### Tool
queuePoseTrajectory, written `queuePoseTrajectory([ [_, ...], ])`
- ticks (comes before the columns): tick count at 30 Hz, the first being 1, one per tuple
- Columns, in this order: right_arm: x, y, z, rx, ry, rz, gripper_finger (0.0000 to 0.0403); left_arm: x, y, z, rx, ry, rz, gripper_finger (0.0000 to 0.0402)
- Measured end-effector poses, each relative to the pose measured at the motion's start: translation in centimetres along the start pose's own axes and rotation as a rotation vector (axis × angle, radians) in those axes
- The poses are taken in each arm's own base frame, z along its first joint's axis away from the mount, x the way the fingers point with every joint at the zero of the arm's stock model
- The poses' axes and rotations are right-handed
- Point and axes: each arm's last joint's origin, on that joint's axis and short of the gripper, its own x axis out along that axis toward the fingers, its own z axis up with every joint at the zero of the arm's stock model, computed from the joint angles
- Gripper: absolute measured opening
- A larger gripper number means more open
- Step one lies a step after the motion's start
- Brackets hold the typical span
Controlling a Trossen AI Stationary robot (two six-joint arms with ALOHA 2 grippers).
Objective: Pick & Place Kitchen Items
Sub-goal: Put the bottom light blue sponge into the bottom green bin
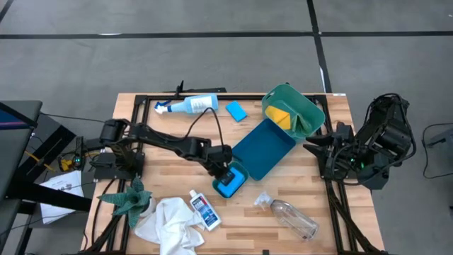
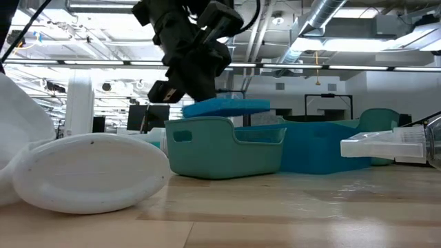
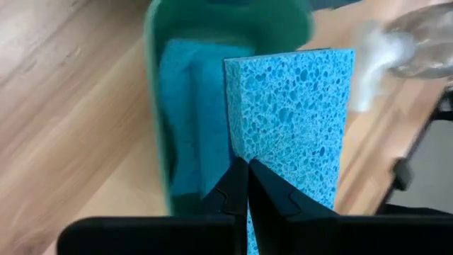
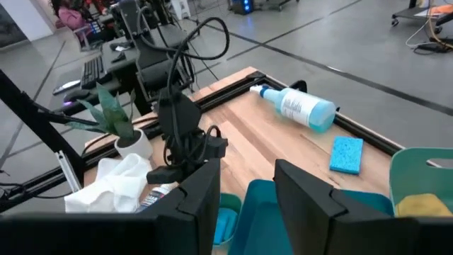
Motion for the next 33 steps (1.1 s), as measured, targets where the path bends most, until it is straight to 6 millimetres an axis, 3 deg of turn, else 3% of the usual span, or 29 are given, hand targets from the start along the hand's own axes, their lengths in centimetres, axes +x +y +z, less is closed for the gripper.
queuePoseTrajectory([
  [33, 0.0, -0.25, -0.06, -0.028, 0.001, -0.012, 0.0127, 0.48, 0.26, 0.06, 0.035, -0.005, 0.025, 0.0],
])
